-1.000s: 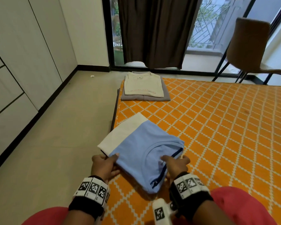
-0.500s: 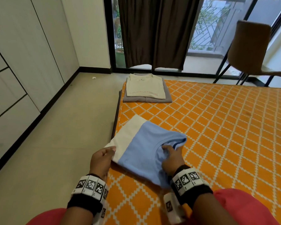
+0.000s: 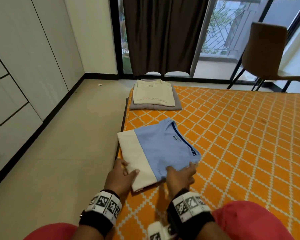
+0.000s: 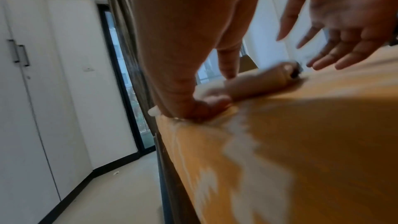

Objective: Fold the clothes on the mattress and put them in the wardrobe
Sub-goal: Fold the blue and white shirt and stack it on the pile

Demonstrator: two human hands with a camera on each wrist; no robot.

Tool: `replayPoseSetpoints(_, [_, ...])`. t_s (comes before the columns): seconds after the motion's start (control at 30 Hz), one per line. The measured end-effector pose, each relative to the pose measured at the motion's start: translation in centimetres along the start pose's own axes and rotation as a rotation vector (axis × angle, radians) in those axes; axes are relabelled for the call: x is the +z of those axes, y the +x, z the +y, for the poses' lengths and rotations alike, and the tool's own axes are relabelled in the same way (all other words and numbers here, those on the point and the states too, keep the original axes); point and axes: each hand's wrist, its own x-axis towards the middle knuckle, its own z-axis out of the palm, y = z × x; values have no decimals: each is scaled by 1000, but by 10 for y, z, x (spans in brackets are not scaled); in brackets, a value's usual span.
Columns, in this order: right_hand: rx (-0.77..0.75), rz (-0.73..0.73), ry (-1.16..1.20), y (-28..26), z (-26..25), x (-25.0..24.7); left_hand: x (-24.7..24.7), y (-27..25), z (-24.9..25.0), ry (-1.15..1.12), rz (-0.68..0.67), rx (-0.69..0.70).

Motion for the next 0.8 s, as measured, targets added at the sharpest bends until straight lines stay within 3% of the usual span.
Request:
replayPoseSetpoints(0.13, [14, -54, -50, 2, 11, 8, 14, -6, 2, 127, 30, 88])
replayPoseSetpoints(0.23, [18, -120, -68, 27, 1, 1, 25, -18, 3, 242, -117, 75])
replayPoseSetpoints(0.37, [5, -148, -37, 56, -11, -5, 44, -49, 12, 229, -319, 76])
replayPoseSetpoints(0.43, [-15, -165, -54, 64, -16, -6, 39, -45, 17, 89, -252, 65])
replayPoseSetpoints(0.5, [-5, -172, -52, 66, -18, -9, 21, -26, 14, 19, -8, 106])
replayPoseSetpoints(0.57, [43, -171, -45, 61, -14, -15, -3, -4, 6, 154, 204, 184])
replayPoseSetpoints(0.6, [61, -178, -56, 57, -10, -18, -13, 5, 0, 273, 248, 175])
replayPoseSetpoints(0.7, [68, -195, -123, 50, -2, -20, -18, 17, -9, 433, 121, 74])
replayPoseSetpoints(0.8, [43, -185, -197, 62, -3, -15, -7, 15, -7, 548, 94, 119])
